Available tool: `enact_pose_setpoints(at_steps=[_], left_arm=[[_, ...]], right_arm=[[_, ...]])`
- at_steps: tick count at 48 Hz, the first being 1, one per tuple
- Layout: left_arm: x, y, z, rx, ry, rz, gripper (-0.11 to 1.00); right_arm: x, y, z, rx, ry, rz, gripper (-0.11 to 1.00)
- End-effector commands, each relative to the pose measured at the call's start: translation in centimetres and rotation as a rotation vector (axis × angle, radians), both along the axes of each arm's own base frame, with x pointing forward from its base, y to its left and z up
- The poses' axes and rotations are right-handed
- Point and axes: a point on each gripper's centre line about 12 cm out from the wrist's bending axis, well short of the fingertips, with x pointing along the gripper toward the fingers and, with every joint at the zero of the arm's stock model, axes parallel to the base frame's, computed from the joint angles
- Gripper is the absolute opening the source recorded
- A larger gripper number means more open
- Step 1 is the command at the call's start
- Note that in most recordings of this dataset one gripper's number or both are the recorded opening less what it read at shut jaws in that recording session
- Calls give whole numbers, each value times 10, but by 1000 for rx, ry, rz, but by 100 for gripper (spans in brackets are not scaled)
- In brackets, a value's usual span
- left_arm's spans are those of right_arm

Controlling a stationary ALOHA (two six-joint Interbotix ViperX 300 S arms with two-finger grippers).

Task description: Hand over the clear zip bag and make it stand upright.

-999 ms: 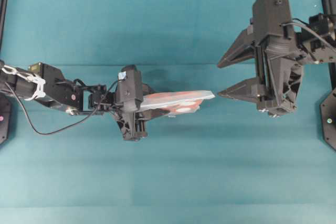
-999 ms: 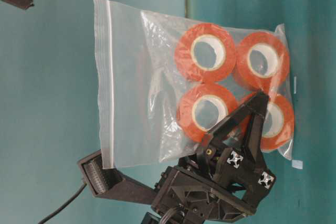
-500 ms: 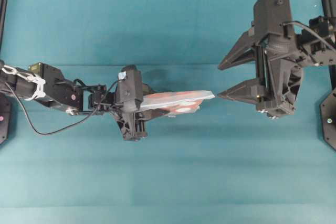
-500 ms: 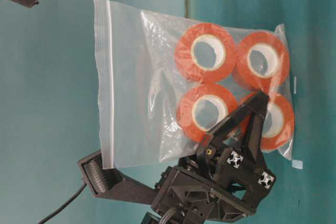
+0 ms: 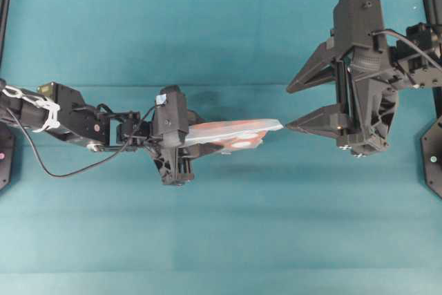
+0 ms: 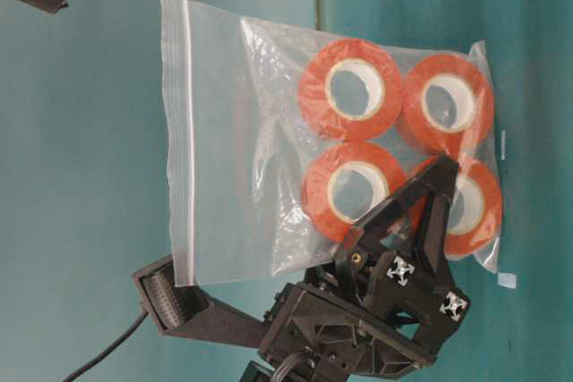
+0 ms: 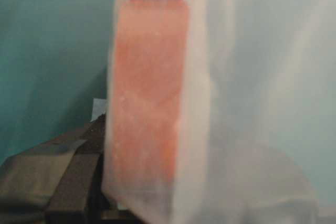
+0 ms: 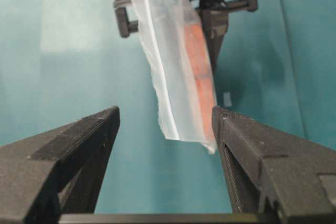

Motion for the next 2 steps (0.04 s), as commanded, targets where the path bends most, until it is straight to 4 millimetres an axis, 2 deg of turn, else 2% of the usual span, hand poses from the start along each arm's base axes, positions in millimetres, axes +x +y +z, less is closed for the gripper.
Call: enact_pose_setpoints(at_steps=[1,2], left_arm=[[3,-2,7,2,-21,-6,25],[3,-2,7,2,-21,-6,25]], right_arm=[[-1,0,10,0,-48,-8,80],[-1,0,11,-1,-55,-10,80]])
